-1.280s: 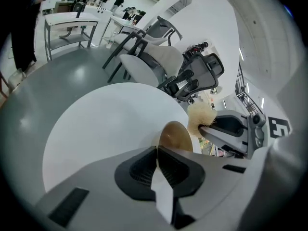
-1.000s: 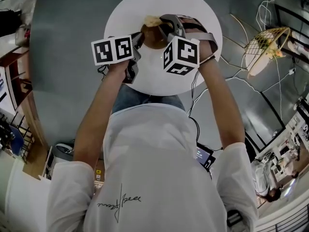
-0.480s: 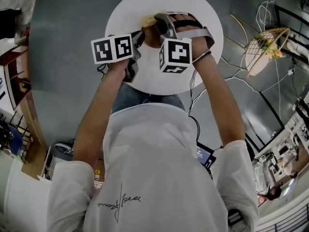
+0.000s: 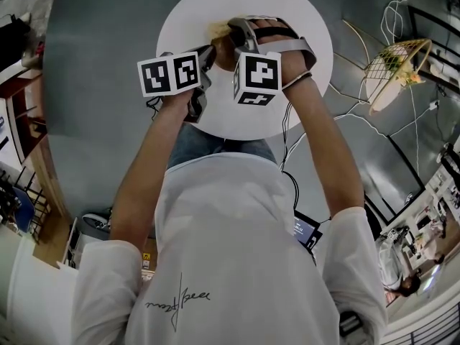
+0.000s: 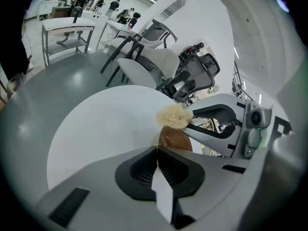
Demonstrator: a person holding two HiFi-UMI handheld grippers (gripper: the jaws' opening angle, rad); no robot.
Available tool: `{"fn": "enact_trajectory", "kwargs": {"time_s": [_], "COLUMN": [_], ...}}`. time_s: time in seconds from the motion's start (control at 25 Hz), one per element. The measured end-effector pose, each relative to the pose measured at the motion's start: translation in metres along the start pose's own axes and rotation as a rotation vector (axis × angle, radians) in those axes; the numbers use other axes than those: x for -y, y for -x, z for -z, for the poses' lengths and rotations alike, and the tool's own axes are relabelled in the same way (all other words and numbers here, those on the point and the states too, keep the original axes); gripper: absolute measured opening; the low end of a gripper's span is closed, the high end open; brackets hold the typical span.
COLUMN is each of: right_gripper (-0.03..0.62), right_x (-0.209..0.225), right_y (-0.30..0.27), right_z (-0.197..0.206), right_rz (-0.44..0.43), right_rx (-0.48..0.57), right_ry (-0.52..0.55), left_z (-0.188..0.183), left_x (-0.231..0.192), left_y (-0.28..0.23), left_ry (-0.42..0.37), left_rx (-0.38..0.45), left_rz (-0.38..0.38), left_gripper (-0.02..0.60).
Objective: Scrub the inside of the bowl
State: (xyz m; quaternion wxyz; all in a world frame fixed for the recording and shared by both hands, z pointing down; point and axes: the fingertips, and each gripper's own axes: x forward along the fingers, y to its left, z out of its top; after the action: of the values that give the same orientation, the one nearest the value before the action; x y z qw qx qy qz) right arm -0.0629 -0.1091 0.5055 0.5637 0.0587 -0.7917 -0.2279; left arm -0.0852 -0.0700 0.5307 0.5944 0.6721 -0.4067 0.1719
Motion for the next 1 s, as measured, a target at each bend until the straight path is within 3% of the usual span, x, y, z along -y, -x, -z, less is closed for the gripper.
{"fn": "enact_trajectory", "kwargs": {"time_s": [1.0], "right_gripper": [0.082], "right_x": [-0.009], "right_y": [0.004], "right_z": [0.02], "right_rz": [-0.057], "right_rx": [-0.03], "right_ry": [-0.15], "left_z": [0.008], "left_x": [-0.002], "left_y": [0.005], "left_ry": [0.004], "left_rx": [0.013], "left_rz": [0.001], "left_gripper": [0.014]}}
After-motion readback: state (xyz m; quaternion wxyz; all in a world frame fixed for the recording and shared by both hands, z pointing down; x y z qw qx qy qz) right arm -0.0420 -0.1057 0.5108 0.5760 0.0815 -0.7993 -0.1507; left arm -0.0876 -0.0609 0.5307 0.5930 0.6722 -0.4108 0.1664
